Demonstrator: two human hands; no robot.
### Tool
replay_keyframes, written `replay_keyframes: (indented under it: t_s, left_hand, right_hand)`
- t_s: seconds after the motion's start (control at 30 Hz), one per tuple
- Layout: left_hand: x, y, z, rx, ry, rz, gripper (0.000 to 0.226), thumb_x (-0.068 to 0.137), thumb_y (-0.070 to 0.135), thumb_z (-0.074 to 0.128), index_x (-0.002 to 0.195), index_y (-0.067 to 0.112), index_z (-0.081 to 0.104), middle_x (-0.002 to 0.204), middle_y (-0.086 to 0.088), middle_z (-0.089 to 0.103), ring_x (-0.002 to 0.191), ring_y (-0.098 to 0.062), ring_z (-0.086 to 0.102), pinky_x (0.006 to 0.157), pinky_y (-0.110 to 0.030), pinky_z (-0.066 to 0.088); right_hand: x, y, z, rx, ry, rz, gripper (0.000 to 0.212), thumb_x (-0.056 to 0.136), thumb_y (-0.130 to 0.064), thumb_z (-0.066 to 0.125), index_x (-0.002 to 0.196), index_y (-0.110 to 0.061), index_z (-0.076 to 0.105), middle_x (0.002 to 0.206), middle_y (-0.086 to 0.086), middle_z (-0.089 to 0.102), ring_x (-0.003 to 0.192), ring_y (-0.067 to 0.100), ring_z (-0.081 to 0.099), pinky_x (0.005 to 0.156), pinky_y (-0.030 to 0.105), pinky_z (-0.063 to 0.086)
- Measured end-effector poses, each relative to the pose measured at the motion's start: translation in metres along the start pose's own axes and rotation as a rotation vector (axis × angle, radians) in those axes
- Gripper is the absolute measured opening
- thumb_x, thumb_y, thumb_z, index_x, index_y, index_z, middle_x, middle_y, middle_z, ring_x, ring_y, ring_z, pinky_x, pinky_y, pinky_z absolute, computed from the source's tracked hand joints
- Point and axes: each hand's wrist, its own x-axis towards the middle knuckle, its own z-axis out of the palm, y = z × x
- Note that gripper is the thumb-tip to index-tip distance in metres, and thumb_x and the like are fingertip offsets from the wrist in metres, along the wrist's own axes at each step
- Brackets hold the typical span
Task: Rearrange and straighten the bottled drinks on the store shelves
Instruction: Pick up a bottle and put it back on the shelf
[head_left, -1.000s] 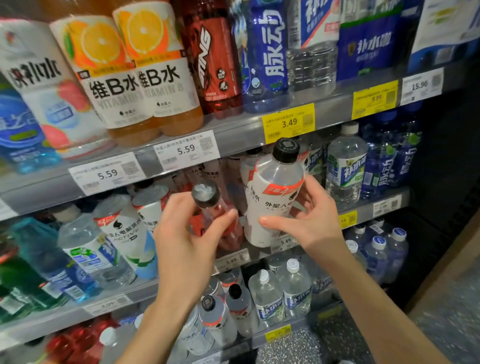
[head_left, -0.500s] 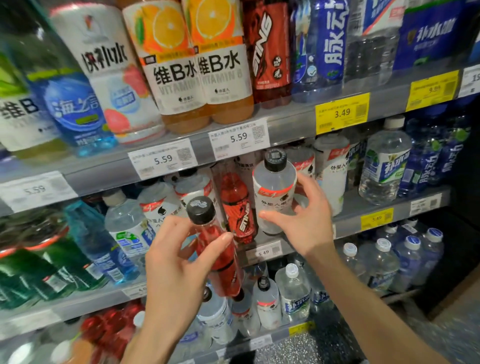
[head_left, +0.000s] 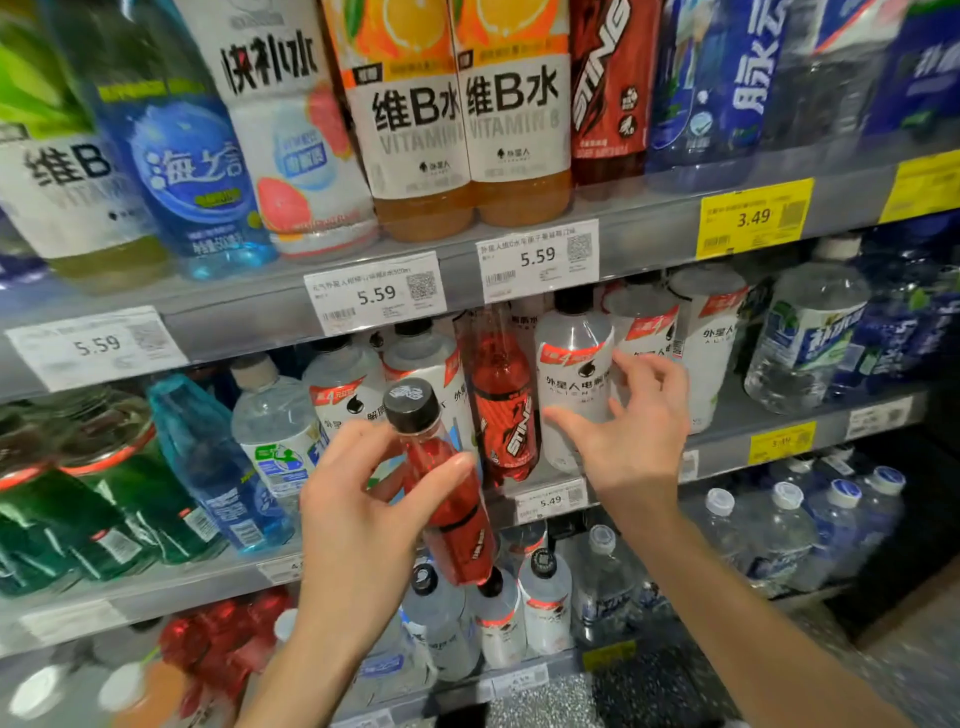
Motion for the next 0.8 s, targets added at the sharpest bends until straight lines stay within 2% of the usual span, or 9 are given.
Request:
replay_keyframes:
  t_s: [0.07,0.17,0.27,0.4,0.5,0.57,0.6,0.7,0.8]
  left_hand:
    - [0.000,-0.003,-0.001,0.014,0.000,0.000,0.013,0.072,0.029,0.076,0.082,0.025,0.069,0.081,0.003,0.060,0.083,-0.002,0.056,0.072,-0.006,0.042]
    - [-0.001,-0.009,-0.003,0.031,-0.013,-0.010,0.015,0.072,0.036,0.076,0.084,0.029,0.070,0.082,0.007,0.061,0.086,-0.010,0.057,0.074,-0.018,0.046]
    - [-0.001,-0.010,-0.003,0.021,-0.012,-0.012,0.013,0.072,0.037,0.075,0.081,0.031,0.069,0.080,0.007,0.060,0.084,-0.011,0.056,0.072,-0.017,0.046]
    - [0.000,-0.006,-0.002,0.025,-0.009,0.004,0.013,0.072,0.038,0.075,0.082,0.033,0.069,0.082,0.008,0.062,0.085,-0.010,0.057,0.071,-0.014,0.044]
    - [0.002,-0.002,-0.001,0.014,-0.006,0.004,0.012,0.072,0.036,0.075,0.080,0.032,0.067,0.078,0.012,0.059,0.082,-0.004,0.056,0.070,-0.009,0.042]
    - [0.005,-0.002,-0.002,0.012,-0.004,0.004,0.015,0.072,0.039,0.074,0.082,0.029,0.069,0.079,0.009,0.060,0.083,-0.009,0.058,0.072,-0.016,0.046]
    - [0.006,-0.002,-0.004,0.012,-0.006,0.001,0.017,0.073,0.041,0.075,0.083,0.028,0.070,0.081,0.008,0.062,0.085,-0.013,0.060,0.075,-0.026,0.049]
    - [0.008,-0.003,-0.012,0.007,-0.004,0.003,0.019,0.075,0.041,0.080,0.085,0.028,0.071,0.085,0.007,0.066,0.088,-0.018,0.062,0.081,-0.043,0.052]
    - [0.009,0.002,-0.023,-0.008,-0.009,-0.001,0.019,0.073,0.033,0.082,0.087,0.023,0.073,0.085,0.004,0.068,0.086,-0.014,0.065,0.081,-0.037,0.055]
  right_hand:
    - [0.001,0.001,0.004,-0.036,0.000,0.004,0.082,0.062,-0.028,0.094,0.131,-0.009,0.056,0.120,-0.003,0.044,0.112,0.019,0.052,0.103,0.042,0.049]
    - [0.001,0.000,0.007,-0.073,0.017,-0.001,0.086,0.065,-0.030,0.091,0.138,-0.015,0.049,0.120,-0.001,0.054,0.114,0.019,0.055,0.101,0.047,0.049]
    - [-0.001,-0.003,0.006,-0.070,0.035,-0.009,0.080,0.067,-0.025,0.091,0.135,-0.014,0.050,0.116,-0.003,0.054,0.112,0.020,0.056,0.102,0.045,0.047]
    - [-0.004,-0.003,0.005,-0.078,0.044,-0.005,0.076,0.069,-0.023,0.090,0.133,-0.010,0.052,0.120,0.004,0.057,0.109,0.017,0.055,0.101,0.041,0.047]
    - [-0.009,-0.003,0.004,-0.051,0.066,-0.032,0.068,0.071,-0.024,0.088,0.129,-0.012,0.055,0.117,0.000,0.053,0.110,0.018,0.054,0.098,0.046,0.050]
    - [-0.017,-0.008,0.001,-0.020,0.077,-0.102,0.053,0.077,-0.022,0.083,0.123,-0.012,0.057,0.112,-0.006,0.051,0.109,0.022,0.055,0.094,0.045,0.051]
    - [-0.022,-0.013,-0.002,0.011,0.065,-0.144,0.044,0.080,-0.019,0.080,0.119,-0.012,0.059,0.109,-0.008,0.052,0.105,0.021,0.057,0.093,0.039,0.051]
    - [-0.038,-0.037,-0.013,0.176,-0.124,-0.166,0.031,0.082,-0.002,0.074,0.106,-0.017,0.064,0.099,-0.010,0.062,0.094,0.012,0.063,0.085,0.016,0.050]
    - [-0.054,-0.063,-0.020,0.349,-0.553,-0.020,0.045,0.079,0.002,0.073,0.112,-0.029,0.065,0.106,-0.018,0.068,0.105,0.003,0.064,0.095,0.022,0.052]
